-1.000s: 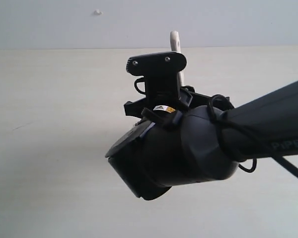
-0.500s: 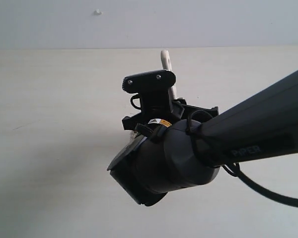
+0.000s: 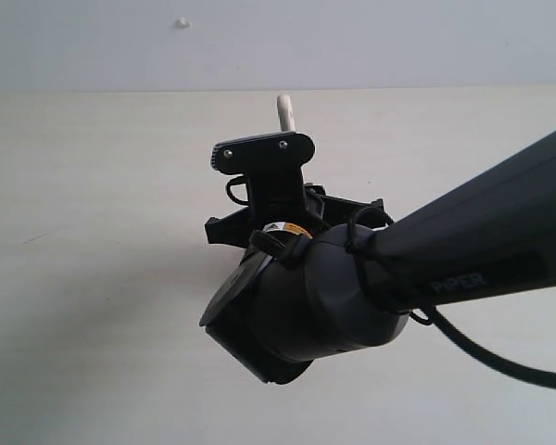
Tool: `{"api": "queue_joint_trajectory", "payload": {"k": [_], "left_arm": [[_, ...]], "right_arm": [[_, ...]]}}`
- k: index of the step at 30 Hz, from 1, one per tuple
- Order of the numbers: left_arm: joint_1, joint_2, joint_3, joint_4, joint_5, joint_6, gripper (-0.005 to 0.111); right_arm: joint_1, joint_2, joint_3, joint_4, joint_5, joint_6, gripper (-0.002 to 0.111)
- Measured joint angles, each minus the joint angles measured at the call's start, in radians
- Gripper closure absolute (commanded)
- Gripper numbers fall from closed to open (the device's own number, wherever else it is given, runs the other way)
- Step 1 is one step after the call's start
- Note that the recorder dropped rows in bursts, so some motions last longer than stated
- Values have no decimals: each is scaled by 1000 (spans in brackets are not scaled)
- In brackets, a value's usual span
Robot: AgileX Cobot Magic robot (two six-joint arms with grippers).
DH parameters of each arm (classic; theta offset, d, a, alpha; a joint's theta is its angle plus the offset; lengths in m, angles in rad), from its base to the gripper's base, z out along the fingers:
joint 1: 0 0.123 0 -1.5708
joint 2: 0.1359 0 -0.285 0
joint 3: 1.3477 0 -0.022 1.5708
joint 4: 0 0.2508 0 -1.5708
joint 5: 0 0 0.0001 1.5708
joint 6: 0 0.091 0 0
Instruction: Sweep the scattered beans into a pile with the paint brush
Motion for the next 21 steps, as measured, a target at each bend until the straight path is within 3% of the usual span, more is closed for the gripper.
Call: {"api": "queue_joint_trajectory", "payload": {"k": [14, 21], "left_arm": [[0, 0, 0, 0, 0, 0, 107], [0, 0, 0, 0, 0, 0, 107]], "right_arm": [[0, -55, 0, -4, 29, -10, 108], [0, -136, 0, 22, -62, -147, 108]]}}
